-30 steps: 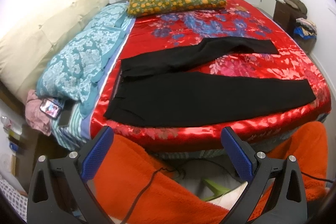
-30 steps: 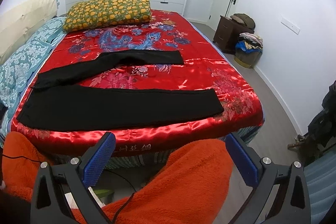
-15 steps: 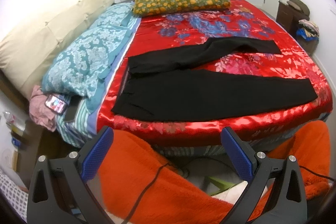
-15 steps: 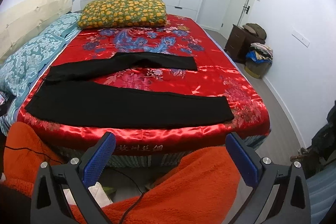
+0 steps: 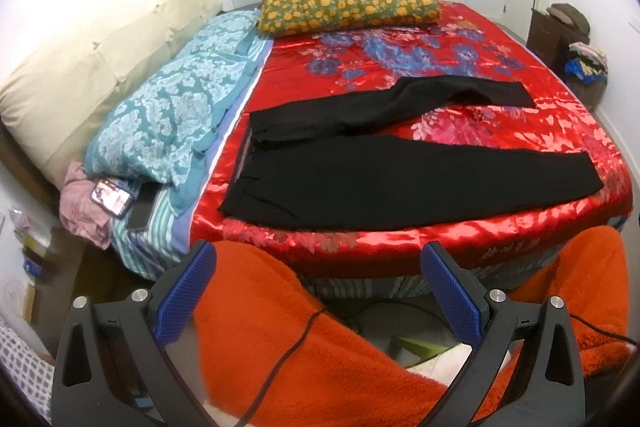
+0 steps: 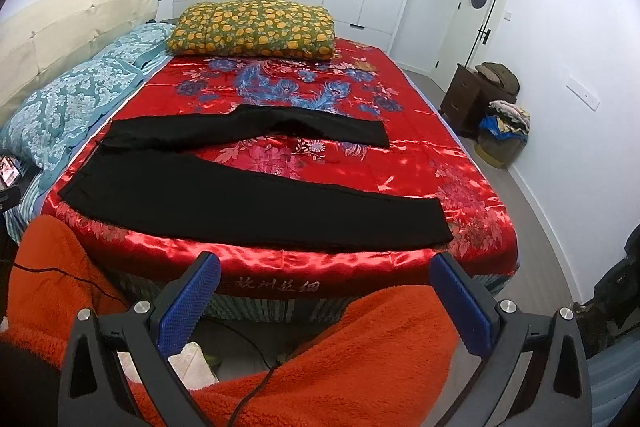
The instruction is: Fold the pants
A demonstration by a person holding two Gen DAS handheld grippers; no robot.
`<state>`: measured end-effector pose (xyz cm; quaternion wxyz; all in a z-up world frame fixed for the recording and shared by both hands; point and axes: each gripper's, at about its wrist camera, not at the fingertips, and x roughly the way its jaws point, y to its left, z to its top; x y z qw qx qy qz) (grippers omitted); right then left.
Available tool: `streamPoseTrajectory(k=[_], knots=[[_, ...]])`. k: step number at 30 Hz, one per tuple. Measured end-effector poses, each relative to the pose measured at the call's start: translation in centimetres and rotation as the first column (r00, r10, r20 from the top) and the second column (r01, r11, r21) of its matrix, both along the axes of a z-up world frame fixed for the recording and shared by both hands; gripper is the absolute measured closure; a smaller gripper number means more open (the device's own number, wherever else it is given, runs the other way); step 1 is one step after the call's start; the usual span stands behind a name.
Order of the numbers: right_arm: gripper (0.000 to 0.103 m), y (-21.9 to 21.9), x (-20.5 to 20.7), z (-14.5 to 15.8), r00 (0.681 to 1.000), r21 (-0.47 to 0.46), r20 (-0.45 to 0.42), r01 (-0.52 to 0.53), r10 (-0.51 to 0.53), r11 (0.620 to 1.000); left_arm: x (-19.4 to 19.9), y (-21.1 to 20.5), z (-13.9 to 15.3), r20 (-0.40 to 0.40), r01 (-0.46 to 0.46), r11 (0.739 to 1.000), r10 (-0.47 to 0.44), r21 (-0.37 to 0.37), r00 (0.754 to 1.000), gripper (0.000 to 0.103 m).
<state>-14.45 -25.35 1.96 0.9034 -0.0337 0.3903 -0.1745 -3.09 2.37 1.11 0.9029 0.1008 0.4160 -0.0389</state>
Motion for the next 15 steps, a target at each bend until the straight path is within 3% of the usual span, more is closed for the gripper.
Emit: streamPoseTrajectory(k=[15], knots=[[0.000, 0.7, 0.0, 0.8, 0.998, 0.002, 0.049, -0.039, 0.039, 0.999, -0.4, -1.4, 1.4, 0.039, 0.056, 0.998, -0.058, 0.038, 0.998, 0.001]])
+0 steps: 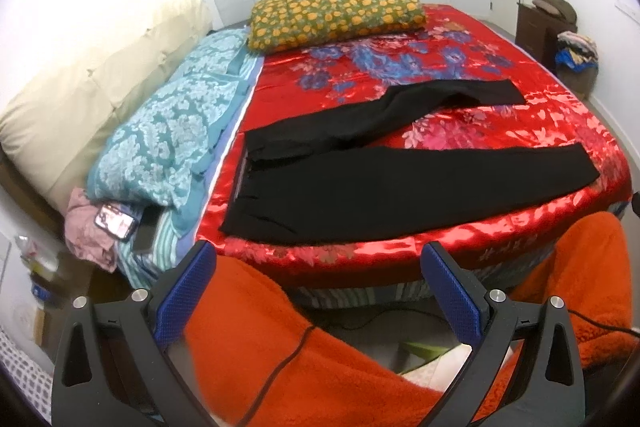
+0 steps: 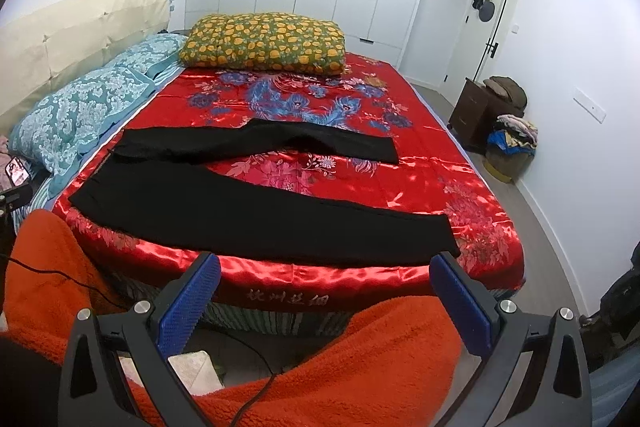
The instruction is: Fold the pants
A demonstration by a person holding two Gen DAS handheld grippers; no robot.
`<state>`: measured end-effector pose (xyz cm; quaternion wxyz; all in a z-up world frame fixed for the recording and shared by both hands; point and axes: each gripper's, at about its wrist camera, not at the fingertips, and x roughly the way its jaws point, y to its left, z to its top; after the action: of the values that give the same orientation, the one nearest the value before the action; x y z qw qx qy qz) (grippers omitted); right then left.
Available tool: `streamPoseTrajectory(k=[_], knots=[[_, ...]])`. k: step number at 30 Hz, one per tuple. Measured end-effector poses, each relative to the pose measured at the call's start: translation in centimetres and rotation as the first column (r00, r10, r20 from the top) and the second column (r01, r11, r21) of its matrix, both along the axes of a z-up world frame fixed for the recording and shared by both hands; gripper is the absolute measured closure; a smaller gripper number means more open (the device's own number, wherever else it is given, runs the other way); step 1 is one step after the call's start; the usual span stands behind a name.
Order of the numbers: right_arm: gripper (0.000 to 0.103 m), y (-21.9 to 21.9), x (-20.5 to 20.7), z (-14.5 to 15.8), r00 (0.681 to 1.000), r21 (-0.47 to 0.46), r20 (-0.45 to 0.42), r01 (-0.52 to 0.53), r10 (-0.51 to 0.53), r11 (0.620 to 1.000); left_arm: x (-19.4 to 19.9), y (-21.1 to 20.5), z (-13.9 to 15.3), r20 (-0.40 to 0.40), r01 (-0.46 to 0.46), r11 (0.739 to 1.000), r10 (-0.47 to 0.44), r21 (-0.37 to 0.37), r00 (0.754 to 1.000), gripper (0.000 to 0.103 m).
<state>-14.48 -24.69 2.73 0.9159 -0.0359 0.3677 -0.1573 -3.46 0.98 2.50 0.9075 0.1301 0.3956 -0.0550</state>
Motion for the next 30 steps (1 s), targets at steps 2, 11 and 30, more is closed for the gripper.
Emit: streamPoseTrajectory(k=[2, 11, 30], knots=[[0.000, 0.2, 0.4, 0.0, 1.000, -0.004, -0.006, 0.002, -0.002, 1.000, 0.3, 0.2, -0.1, -0.001, 0.000, 1.000, 0.000, -0.004, 1.000, 0.001], [0.000, 0.3, -0.1, 0.7, 1.000, -0.049, -0.017, 0.017, -0.018, 0.999, 1.9, 1.0, 0.1, 0.002, 0.008, 0.996, -0.008, -0.087, 1.000, 0.001], [0.000, -8.9, 11.9, 0.2, 0.981, 0.304, 0.147, -0.166, 0.126, 0.938, 12.2, -2.0, -0.7, 0.063, -0.023, 0.990, 0.032, -0.141, 0.997, 0.001]])
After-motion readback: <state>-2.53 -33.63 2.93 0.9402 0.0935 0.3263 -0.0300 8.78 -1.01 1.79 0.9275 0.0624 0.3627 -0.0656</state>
